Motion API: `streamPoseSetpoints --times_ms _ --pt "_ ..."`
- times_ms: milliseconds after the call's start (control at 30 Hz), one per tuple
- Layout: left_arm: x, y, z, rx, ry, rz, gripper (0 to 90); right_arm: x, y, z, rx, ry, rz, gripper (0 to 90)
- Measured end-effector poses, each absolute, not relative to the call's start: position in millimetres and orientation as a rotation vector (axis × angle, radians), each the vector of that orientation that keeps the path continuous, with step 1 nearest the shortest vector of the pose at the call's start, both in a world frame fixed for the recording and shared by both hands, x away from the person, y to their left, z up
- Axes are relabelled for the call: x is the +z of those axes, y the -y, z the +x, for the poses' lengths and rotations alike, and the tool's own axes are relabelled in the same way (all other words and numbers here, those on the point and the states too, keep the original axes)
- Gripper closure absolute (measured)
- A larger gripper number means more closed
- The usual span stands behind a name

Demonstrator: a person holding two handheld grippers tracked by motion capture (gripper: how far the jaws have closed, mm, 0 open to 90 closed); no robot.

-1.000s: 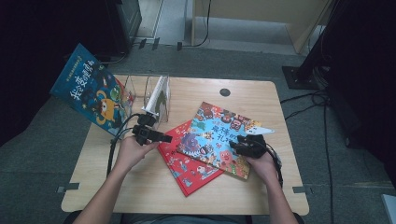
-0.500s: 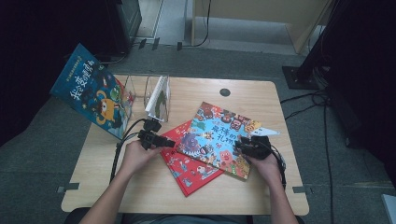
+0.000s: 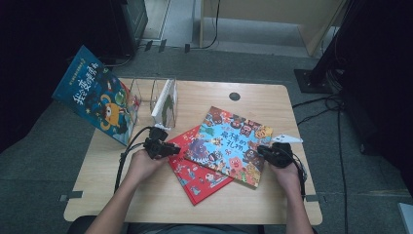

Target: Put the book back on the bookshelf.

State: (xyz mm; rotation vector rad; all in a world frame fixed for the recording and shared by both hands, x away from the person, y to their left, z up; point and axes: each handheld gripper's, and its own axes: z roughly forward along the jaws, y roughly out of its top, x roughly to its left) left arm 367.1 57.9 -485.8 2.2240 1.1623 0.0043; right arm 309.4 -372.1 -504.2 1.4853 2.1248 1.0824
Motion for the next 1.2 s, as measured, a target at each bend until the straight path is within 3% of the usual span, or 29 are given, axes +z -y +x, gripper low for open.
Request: streamPoseSetpoints --times_ms 200,400,700,1200 --pt "-485 -57 369 -0.038 -1.173 2.238 79.6 -505 383 304 1.049 -2.093 1.522 85.6" --pt "-483 -50 367 -0.049 -1.136 2.217 85.8 -506 392 298 1.032 -2.062 1.558 85.7" --pt "-489 -32 363 -0.077 -1.098 2.249 86.5 -511 394 297 1.018 -2.070 1.582 86.5" --pt "-488 -37 348 -0.126 -1.103 2.254 90.0 -514 393 309 1.087 -2.057 1.645 90.0"
